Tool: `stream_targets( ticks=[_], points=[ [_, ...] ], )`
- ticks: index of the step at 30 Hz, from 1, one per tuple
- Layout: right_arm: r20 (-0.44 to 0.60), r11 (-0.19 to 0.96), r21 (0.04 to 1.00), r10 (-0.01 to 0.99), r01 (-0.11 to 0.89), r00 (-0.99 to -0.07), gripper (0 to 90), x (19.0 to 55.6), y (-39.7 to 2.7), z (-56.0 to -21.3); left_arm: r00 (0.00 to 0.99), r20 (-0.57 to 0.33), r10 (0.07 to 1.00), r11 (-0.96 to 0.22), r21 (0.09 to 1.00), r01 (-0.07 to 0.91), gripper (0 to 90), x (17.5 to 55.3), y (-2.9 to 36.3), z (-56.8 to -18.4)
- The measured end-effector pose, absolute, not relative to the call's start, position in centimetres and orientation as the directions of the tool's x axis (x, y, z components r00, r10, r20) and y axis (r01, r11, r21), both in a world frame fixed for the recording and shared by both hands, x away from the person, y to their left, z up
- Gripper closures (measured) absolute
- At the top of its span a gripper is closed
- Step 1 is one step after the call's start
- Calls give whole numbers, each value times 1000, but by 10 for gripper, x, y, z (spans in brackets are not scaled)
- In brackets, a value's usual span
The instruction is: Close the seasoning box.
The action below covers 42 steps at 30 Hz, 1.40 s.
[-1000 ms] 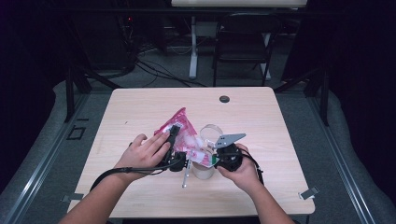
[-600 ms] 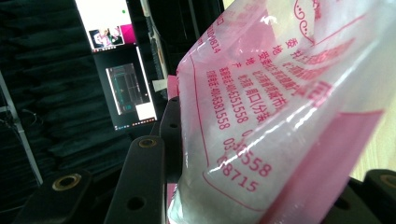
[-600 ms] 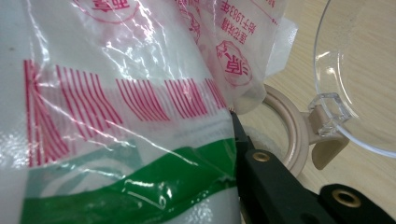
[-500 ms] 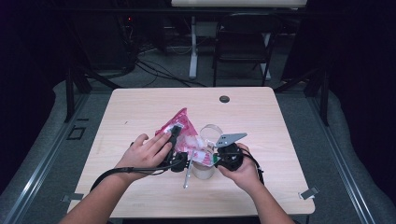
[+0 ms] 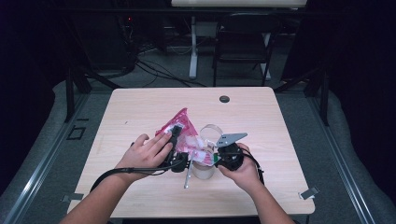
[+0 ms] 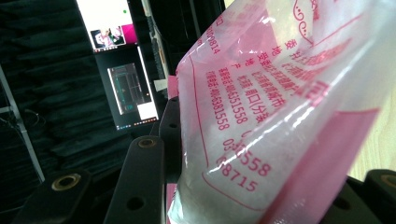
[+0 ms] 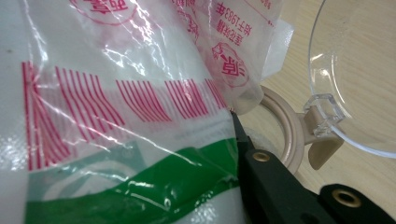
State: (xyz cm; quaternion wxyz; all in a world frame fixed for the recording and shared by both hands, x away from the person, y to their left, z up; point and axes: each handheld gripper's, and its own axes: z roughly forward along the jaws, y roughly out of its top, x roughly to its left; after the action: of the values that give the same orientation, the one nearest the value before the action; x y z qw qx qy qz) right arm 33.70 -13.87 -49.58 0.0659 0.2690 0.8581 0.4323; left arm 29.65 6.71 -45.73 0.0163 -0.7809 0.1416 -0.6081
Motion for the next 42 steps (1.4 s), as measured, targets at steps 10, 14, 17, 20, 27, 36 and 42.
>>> stream_targets(
  ticks=[10,14,17,20,27,36,42],
  points=[
    [116,474,786,516,396,-849,900,335,-137,-494,244,949,-201,-970,-159,-185,668,298,73,-460],
    [110,475,790,513,388,-852,900,334,-137,-491,260,949,-180,-976,-139,-171,675,299,78,-465],
    [109,470,796,508,381,-855,900,333,-136,-490,268,950,-161,-979,-120,-162,682,299,79,-466],
    [107,466,800,507,377,-855,900,332,-135,-489,277,950,-142,-983,-102,-154,685,300,81,-467],
    [105,457,810,504,368,-857,900,332,-133,-485,278,956,-96,-989,-61,-132,690,300,86,-469],
    [108,447,821,487,354,-866,900,334,-128,-483,320,946,-43,-996,-16,-88,687,301,92,-477],
    [109,445,824,484,351,-868,900,334,-126,-482,338,941,0,-997,25,-70,691,302,94,-482]
  ],
)
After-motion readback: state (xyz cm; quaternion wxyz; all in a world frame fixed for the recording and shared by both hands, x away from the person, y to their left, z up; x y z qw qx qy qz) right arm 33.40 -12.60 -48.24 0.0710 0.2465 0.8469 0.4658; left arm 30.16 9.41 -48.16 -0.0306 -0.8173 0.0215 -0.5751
